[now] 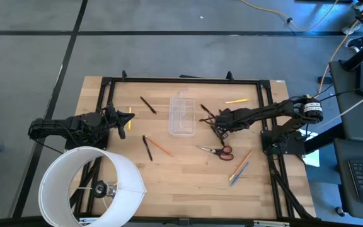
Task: Pick & place school supplies into a supply box
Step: Put the transparent pen into the transparent supply box
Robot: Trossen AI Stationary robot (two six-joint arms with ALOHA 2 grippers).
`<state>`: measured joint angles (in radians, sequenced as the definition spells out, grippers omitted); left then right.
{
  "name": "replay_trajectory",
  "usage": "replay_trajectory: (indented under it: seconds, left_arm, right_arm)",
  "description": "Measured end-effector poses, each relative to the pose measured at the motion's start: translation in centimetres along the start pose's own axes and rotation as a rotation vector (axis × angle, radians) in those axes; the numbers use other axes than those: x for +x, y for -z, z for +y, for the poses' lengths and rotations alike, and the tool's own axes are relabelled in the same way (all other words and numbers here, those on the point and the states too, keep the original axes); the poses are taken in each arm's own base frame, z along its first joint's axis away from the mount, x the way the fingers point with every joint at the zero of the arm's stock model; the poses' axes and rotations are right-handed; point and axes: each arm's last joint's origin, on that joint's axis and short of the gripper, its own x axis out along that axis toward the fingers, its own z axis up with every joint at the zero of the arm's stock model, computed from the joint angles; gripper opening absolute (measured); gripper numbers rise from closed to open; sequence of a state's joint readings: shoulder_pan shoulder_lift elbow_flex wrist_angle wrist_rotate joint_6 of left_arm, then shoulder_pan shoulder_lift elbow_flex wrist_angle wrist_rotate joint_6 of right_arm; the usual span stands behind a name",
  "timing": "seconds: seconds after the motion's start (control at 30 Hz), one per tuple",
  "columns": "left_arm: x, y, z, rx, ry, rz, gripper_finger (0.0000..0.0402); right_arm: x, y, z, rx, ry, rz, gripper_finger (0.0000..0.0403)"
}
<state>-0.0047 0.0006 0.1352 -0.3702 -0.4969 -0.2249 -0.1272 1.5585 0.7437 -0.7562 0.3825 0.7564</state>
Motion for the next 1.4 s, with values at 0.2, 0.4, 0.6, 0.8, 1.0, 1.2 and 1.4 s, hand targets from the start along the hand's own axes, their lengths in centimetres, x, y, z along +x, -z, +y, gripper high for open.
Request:
replay_trajectory:
  seconds: [0.2, 0.4, 0.6, 0.8, 1.0, 1.2, 1.4]
  left_arm:
    - [0.0, 0.0, 0.0, -0.024, -0.002, -0.001, 0.0011]
    - [0.0, 0.0, 0.0, -0.025, -0.002, -0.001, 0.0012]
    - [0.0, -0.1, 0.0, -0.028, -0.001, -0.008, 0.0008]
    - [0.0, -0.1, 0.0, -0.028, -0.001, -0.007, 0.0007]
    - [0.0, -0.1, 0.0, -0.029, -0.001, -0.008, 0.0011]
    - [0.0, -0.1, 0.0, -0.029, -0.001, -0.007, 0.0011]
    - [0.0, -0.1, 0.0, -0.03, 0.002, -0.006, 0.0008]
  right_arm:
    - [-0.8, -0.9, 0.4, 0.0, -0.028, -0.034, 0.0051]
    - [-3.1, -3.4, 1.9, -0.033, -0.183, -0.133, 0.0051]
    - [-4.8, -5.3, 3.6, -0.042, -0.471, -0.197, 0.0051]
    - [-5.5, -6.2, 4.3, 0.076, -0.608, -0.238, 0.0051]
    - [-5.6, -6.9, 4.4, 0.237, -0.72, -0.185, 0.0051]
    - [-5.6, -7.6, 5.2, 0.267, -0.792, -0.233, 0.0051]
    - [-3.9, -8.3, 6.5, 0.224, -0.769, -0.307, 0.0051]
